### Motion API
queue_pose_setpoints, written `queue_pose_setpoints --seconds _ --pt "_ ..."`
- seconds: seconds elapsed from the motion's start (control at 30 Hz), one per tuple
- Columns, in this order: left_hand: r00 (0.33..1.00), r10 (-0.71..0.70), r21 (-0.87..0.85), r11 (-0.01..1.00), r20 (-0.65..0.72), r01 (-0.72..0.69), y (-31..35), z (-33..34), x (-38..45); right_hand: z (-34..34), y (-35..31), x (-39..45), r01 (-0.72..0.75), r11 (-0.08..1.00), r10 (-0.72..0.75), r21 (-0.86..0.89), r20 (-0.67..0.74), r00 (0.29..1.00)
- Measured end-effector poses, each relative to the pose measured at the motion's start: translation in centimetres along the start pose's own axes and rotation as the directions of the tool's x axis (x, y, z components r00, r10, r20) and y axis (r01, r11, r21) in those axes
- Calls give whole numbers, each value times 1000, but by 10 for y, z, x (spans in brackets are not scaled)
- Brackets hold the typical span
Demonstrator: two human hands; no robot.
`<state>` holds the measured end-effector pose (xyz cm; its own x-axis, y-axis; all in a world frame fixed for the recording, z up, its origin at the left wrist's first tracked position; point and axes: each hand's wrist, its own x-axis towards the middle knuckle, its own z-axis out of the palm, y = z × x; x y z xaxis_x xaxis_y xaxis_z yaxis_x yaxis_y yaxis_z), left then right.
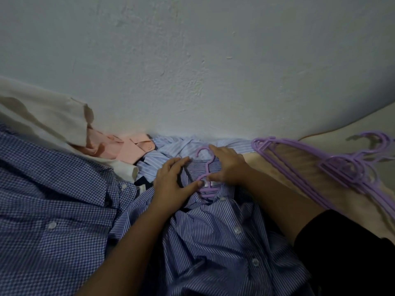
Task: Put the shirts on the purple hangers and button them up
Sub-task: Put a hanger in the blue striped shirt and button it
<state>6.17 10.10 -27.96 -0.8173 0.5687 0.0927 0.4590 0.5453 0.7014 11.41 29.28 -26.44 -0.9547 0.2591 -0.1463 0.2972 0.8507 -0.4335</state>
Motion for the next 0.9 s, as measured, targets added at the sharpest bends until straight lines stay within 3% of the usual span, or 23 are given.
queue_pose_setpoints --seconds 0.2,0.37,0.57,0.73,0.9 --pt "1000 3 -135 991 -5 -4 6 -8 -3 -11 -9 4 -22 996 23 -84 13 1000" --pt "994 -105 -327 940 5 101 34 -34 -9 -39 -23 -22 72 997 -78 -37 -222 972" --pt "990 -118 -413 908 -77 76 87 -81 -17 -96 -47 -73 174 985 -151 2 -485 862" --pt "998 -44 -252 967 -38 33 140 -130 -33 -153 -86 -124 256 963 -254 -87 -618 744" --pt "983 47 -510 850 -177 -133 203 -189 -70 -215 -125 -178 254 950 -308 -182 -688 658"
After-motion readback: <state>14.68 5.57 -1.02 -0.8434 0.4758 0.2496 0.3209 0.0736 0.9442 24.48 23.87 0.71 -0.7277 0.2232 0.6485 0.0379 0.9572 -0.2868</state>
